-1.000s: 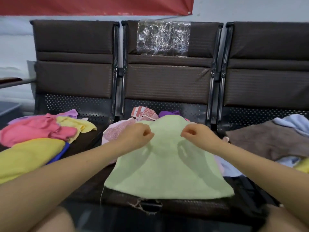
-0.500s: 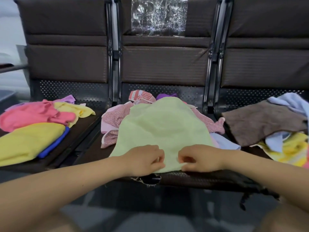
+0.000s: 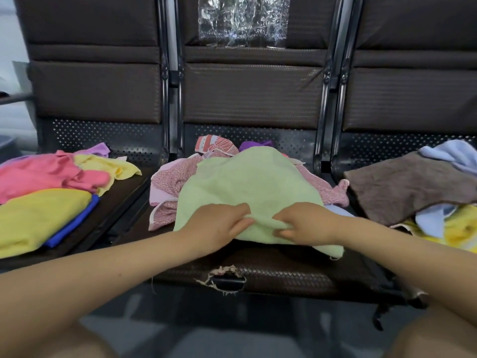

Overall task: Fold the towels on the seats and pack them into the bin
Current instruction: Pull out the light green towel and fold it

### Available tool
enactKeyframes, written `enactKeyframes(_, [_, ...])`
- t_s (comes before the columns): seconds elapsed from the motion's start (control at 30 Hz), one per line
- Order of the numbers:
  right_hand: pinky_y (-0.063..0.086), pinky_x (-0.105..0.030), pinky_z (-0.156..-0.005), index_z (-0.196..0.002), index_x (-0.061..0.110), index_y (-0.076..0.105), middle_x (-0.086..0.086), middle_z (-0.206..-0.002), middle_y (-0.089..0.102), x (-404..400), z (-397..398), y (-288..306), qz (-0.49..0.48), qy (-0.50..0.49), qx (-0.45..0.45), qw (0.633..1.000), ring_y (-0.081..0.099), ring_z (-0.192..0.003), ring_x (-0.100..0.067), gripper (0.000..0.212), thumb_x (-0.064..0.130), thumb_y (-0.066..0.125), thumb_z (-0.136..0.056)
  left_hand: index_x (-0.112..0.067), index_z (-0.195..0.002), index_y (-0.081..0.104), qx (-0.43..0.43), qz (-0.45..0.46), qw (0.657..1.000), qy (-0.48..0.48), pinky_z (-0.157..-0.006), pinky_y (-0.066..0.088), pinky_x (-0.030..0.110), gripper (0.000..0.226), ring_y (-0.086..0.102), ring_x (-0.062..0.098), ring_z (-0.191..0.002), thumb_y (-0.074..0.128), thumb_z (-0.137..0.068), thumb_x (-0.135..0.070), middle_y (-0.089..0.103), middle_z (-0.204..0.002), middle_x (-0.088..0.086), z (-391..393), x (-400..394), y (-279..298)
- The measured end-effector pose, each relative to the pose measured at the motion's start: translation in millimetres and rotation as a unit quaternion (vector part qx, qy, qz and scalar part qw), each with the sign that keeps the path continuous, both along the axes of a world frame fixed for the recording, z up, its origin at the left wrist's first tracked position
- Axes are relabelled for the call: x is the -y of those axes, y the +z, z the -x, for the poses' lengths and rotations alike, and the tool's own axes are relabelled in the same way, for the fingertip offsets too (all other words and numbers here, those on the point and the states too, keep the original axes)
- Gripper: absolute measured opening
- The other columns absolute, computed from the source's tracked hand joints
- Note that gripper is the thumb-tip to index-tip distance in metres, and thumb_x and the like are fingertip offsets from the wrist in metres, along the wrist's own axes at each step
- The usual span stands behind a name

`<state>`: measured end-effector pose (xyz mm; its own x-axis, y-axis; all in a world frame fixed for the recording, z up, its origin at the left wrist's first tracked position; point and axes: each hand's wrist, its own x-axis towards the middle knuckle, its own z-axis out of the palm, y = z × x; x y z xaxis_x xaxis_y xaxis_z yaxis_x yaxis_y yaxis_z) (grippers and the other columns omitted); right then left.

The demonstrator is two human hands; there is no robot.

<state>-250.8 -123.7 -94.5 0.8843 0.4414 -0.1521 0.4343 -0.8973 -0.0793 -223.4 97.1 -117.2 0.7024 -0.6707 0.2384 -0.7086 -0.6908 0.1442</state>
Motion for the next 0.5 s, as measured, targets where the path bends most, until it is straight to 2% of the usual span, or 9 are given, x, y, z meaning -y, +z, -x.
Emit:
enactKeyframes(0.07, [0.033, -0.022, -0.064, -0.070, 0.025, 0.048, 0.007, -0.069, 0.051, 9.7, -8.6, 11.2, -0.043, -0.003, -0.025, 0.999, 0.048, -0.070, -0.009, 0.029, 0.030, 0.051, -0.098, -0.019, -0.101, 0.056, 0.002, -0.041, 0.999, 0.000, -0.063, 0.032, 0.033, 0.049, 0.057, 0.019, -0.084, 0.044, -0.089, -0.064, 0.064, -0.088, 0.000, -9.5, -1.6, 11.6])
enactKeyframes(0.13, [0.034, -0.019, -0.061, -0.064, 0.030, 0.042, 0.008, -0.061, 0.045, 22.7, -13.5, 20.6, -0.114, -0.015, -0.031, 0.993, 0.046, -0.062, -0.003, 0.037, 0.027, 0.050, -0.100, -0.019, -0.092, 0.059, 0.006, -0.057, 0.998, 0.013, -0.061, 0.027, 0.031, 0.061, 0.051, 0.014, -0.077, 0.042, -0.077, -0.077, 0.060, -0.080, -0.005, -21.3, -9.6, 21.9])
enactKeyframes(0.17, [0.035, -0.019, -0.061, -0.063, 0.032, 0.043, 0.009, -0.060, 0.045, 30.1, -15.0, 22.4, -0.140, -0.019, -0.020, 0.990, 0.047, -0.061, -0.001, 0.038, 0.026, 0.049, -0.100, -0.020, -0.085, 0.059, 0.003, -0.052, 0.998, 0.023, -0.060, 0.026, 0.031, 0.058, 0.049, 0.012, -0.074, 0.044, -0.077, -0.075, 0.055, -0.073, -0.007, -27.4, -16.4, 24.4])
enactKeyframes(0.23, [0.037, -0.024, -0.064, -0.066, 0.033, 0.049, 0.009, -0.063, 0.051, 46.0, -15.1, 24.7, -0.167, -0.031, 0.007, 0.985, 0.049, -0.063, -0.004, 0.035, 0.026, 0.047, -0.100, -0.019, -0.076, 0.059, -0.021, -0.041, 0.998, 0.046, -0.060, 0.031, 0.033, 0.041, 0.049, 0.013, -0.070, 0.055, -0.085, -0.059, 0.052, -0.066, -0.007, -38.4, -32.6, 26.9])
enactKeyframes(0.3, [0.041, -0.030, -0.068, -0.076, 0.019, 0.062, 0.001, -0.072, 0.060, 60.7, -13.8, 25.6, -0.185, -0.050, 0.019, 0.981, 0.054, -0.068, -0.013, 0.029, 0.027, 0.046, -0.100, -0.022, -0.072, 0.061, -0.062, -0.019, 0.996, 0.060, -0.064, 0.039, 0.034, 0.031, 0.054, 0.014, -0.071, 0.057, -0.090, -0.047, 0.058, -0.068, -0.005, -46.8, -53.9, 28.9])
enactKeyframes(0.33, [0.041, -0.028, -0.068, -0.082, 0.011, 0.065, -0.004, -0.076, 0.064, 66.5, -12.1, 27.0, -0.200, -0.060, 0.023, 0.978, 0.056, -0.072, -0.016, 0.030, 0.026, 0.047, -0.100, -0.027, -0.069, 0.059, -0.075, -0.003, 0.995, 0.062, -0.066, 0.041, 0.033, 0.030, 0.055, 0.011, -0.071, 0.055, -0.091, -0.047, 0.060, -0.070, -0.005, -48.6, -64.4, 29.7])
enactKeyframes(0.37, [0.042, -0.025, -0.067, -0.084, 0.009, 0.066, -0.002, -0.078, 0.066, 73.0, -10.0, 28.0, -0.222, -0.069, 0.026, 0.972, 0.058, -0.073, -0.014, 0.028, 0.024, 0.048, -0.100, -0.032, -0.067, 0.056, -0.084, 0.016, 0.994, 0.064, -0.066, 0.040, 0.029, 0.031, 0.054, 0.005, -0.072, 0.052, -0.091, -0.051, 0.060, -0.072, -0.007, -48.8, -74.1, 30.4])
enactKeyframes(0.43, [0.042, -0.014, -0.062, -0.082, 0.023, 0.067, 0.016, -0.073, 0.067, 83.8, -3.3, 27.2, -0.277, -0.087, 0.026, 0.957, 0.059, -0.070, -0.001, 0.026, 0.020, 0.049, -0.100, -0.037, -0.067, 0.051, -0.104, 0.065, 0.990, 0.067, -0.065, 0.036, 0.019, 0.031, 0.053, -0.004, -0.075, 0.050, -0.090, -0.058, 0.060, -0.073, -0.013, -47.1, -89.2, 29.3])
enactKeyframes(0.5, [0.044, -0.010, -0.067, -0.087, 0.033, 0.066, 0.025, -0.077, 0.068, 91.1, 3.5, 24.4, -0.331, -0.113, 0.002, 0.937, 0.060, -0.073, 0.007, 0.025, 0.020, 0.049, -0.100, -0.040, -0.076, 0.056, -0.146, 0.122, 0.978, 0.082, -0.068, 0.037, 0.015, 0.018, 0.054, -0.012, -0.081, 0.054, -0.093, -0.045, 0.063, -0.083, -0.028, -46.1, -99.2, 26.4])
